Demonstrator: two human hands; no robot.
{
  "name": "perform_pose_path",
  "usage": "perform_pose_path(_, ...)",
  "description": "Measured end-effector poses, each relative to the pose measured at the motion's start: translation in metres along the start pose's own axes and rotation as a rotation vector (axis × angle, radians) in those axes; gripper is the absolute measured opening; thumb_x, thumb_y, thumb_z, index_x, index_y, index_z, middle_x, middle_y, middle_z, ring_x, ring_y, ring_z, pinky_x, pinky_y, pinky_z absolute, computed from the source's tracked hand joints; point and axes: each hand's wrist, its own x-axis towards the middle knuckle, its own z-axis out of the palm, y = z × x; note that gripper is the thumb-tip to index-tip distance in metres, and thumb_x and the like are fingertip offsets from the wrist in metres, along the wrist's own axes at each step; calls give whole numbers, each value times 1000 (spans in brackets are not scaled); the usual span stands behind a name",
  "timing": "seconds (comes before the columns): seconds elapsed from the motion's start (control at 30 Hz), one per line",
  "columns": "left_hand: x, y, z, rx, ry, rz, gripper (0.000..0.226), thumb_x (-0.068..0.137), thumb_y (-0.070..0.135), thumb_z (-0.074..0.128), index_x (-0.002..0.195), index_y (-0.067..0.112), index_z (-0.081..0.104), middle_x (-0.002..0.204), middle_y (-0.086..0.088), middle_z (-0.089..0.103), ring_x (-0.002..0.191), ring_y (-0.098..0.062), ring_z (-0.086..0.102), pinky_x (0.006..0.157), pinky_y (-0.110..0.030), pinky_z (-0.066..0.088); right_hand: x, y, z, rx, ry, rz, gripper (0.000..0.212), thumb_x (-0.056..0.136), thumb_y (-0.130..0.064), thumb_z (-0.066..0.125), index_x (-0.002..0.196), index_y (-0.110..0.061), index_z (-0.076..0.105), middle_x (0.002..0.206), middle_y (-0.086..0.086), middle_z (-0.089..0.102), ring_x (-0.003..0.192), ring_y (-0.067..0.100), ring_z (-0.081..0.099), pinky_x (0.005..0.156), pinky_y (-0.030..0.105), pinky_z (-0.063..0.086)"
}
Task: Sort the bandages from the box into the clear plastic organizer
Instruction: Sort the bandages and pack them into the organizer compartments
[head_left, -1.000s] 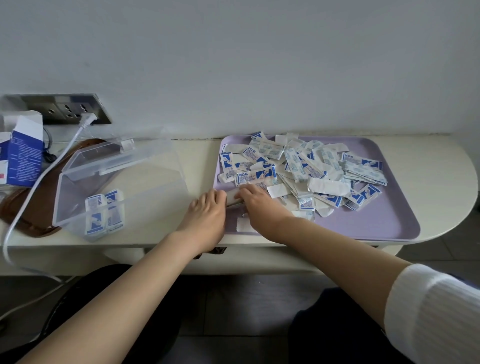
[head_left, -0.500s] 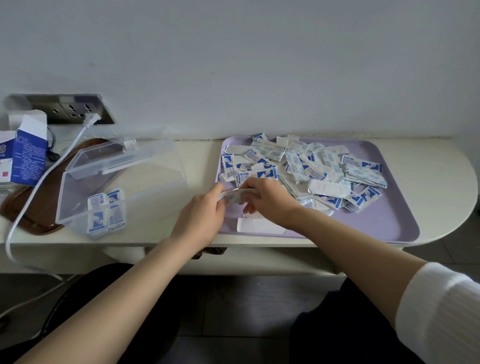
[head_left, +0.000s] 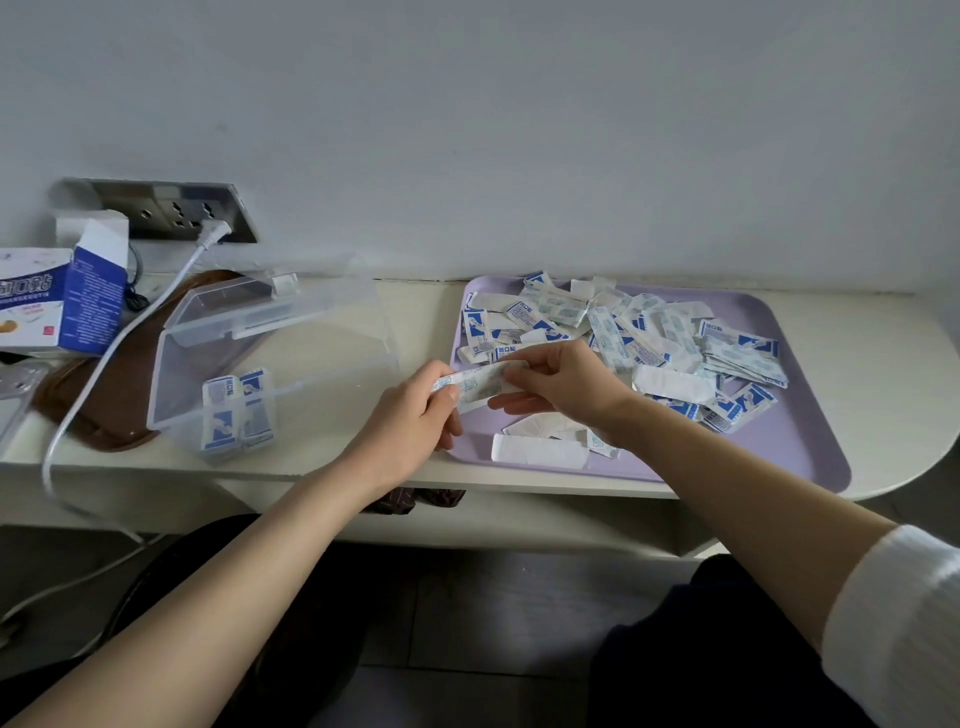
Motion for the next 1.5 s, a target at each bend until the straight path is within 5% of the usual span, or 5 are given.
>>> perform_pose_path(0.37,-19,1,-27,625,169,106,13,99,22,34,102,22,47,84,2,65,75,-30,57,64,-37,46,-10,-8,27,-781,-101,-224,24,94,-26,52,92,-10,69,85,5,71,80,23,64,79,37,51)
perform_pose_path(0.8,-61,-11,-77,860,196,411,42,58,-11,74,75,20,52,56,9,45,56,-15,36,52,-9,10,-29,-22,88,-791,-12,-515,30,87,-41,50,93,-20,71,82,-7,66,69,11,59,70,35,53)
perform_pose_path(0.97,-63,-26,-102,743,210,307,10,94,13,48,101,20,47,83,-1,53,80,-24,49,64,-32,38,-18,-40,107,-843,38,-558,15,88,-22,59,94,-18,73,84,1,70,71,18,62,71,41,52)
perform_pose_path(1.17,-62,-42,-150,864,470,369,26,81,-2,64,104,10,60,87,-7,67,87,-29,58,74,-40,36,7,-87,142,-911,63,-594,21,91,-24,55,83,-13,70,76,6,67,70,24,60,69,38,49)
perform_pose_path(1.5,-69,-74,-178,941,282,-163,35,98,34,39,128,16,40,132,-5,44,121,-28,37,97,-39,29,73,-102,190,-802,26,-27,33,80,-9,59,49,-20,56,32,-10,42,32,4,39,37,6,30)
